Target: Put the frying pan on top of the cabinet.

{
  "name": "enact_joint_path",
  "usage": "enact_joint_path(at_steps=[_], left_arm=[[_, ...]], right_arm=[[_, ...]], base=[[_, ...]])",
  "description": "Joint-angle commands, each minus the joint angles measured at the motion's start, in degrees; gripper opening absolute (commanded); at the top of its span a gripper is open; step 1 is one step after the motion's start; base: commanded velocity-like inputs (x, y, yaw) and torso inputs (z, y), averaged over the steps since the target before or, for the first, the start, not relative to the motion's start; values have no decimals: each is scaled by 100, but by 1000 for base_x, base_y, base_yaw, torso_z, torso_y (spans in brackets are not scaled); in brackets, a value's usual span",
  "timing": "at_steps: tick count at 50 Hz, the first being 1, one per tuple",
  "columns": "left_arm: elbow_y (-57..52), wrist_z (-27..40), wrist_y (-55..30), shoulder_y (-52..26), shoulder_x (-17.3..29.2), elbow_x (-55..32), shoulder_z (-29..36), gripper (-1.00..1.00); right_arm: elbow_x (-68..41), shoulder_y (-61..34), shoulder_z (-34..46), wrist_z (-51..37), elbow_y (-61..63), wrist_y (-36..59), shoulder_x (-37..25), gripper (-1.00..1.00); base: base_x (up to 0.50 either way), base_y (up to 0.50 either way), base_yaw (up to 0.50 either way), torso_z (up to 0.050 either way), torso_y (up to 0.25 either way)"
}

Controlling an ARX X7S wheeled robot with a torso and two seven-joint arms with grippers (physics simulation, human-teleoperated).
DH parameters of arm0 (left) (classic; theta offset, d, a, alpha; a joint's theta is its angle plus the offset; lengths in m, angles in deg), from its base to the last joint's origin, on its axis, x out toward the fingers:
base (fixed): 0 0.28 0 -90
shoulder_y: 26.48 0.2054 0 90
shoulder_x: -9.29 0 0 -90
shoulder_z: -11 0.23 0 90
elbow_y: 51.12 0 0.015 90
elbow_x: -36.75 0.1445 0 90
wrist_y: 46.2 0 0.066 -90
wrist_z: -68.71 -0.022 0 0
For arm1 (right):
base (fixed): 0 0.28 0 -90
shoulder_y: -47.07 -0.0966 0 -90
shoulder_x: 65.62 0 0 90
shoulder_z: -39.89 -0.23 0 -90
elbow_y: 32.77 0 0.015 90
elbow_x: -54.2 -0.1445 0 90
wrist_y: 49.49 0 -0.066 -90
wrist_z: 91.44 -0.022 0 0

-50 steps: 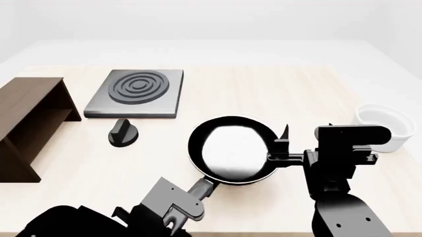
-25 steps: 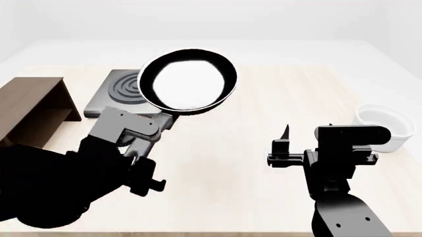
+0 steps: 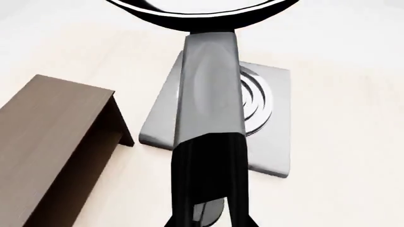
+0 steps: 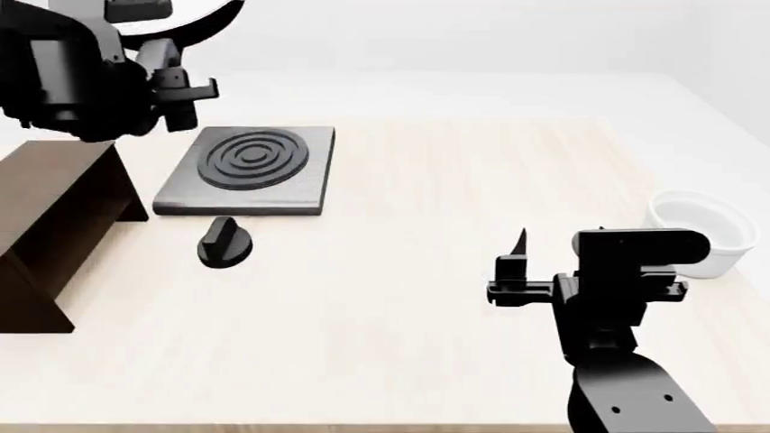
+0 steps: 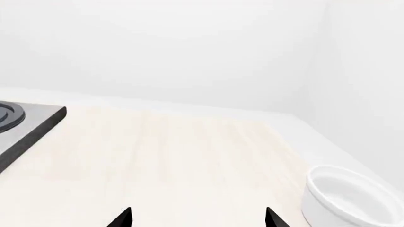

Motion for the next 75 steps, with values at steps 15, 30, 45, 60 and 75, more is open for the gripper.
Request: enact_joint_path(at_steps=[15,30,45,60,75], left_arm=[[2488,-42,415,-291,-396,6902,-5535,-100],[2487,75,239,-315,-719,8652,-7521,-100],[1974,-125,0,-200,-861,8873,-7341,-100],[2475,8,350,-198,-815,8931,-7380,-100],[2465,185,221,16,-822,8908,-7538,-100]], right_arm=[[9,-10,147,-66,-132,-75,-16,100],[-19,-5,157,-102,-124,-60,-39,100],[-33,-24,191,-128,-200,-100,-54,100],[-67,-20,191,-160,-181,-93,-75,100],[-92,-41,197,-181,-252,-123,-93,100]], base=[[0,0,0,1,1],[0,0,-1,0,1],[0,0,-1,1,1],[0,0,0,0,1],[0,0,0,1,1]])
